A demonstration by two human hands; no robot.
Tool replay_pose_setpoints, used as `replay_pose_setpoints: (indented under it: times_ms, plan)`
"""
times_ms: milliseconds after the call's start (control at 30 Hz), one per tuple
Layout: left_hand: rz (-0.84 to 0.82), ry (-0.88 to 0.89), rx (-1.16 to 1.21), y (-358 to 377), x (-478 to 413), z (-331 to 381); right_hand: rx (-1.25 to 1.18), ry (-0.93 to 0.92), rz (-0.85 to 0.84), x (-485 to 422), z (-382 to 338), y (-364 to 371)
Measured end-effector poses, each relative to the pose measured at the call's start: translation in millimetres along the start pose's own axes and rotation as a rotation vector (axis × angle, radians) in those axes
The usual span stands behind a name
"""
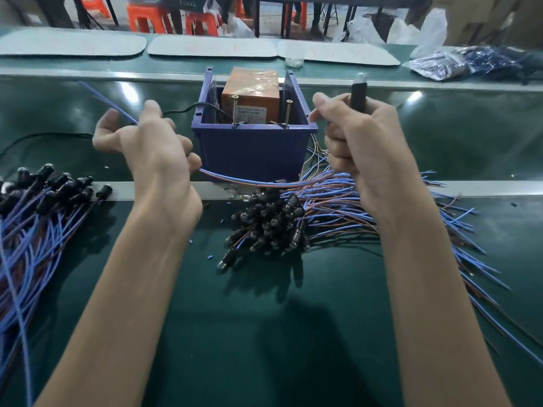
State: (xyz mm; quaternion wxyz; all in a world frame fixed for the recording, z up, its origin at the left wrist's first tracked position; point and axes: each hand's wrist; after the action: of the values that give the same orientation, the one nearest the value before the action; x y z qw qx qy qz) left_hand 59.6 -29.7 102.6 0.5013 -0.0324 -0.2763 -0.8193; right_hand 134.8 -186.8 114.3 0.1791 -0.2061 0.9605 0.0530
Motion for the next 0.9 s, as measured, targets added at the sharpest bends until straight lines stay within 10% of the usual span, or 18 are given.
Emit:
replay_pose_setpoints:
  times_ms: [400,900]
  plan:
    - [-0.691,0.158,-0.876,6.9,11.0,-25.6,0.054,0.002,-0.051,-0.8,8.0,6.5]
    - [-0.742,0.111,-1.018,5.8,11.5,-24.3,-0.259,0.063,0.171,-4.4,9.0,6.3]
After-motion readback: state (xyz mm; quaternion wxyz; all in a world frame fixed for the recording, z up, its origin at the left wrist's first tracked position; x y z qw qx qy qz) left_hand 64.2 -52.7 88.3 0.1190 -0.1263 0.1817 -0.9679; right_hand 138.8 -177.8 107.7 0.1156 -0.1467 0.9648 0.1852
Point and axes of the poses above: each hand's wrist, its own x-axis away from the middle knuckle, its own y-axis out of the palm, z = x × y, and after that the axes turned 14 degrees about -y, right-handed
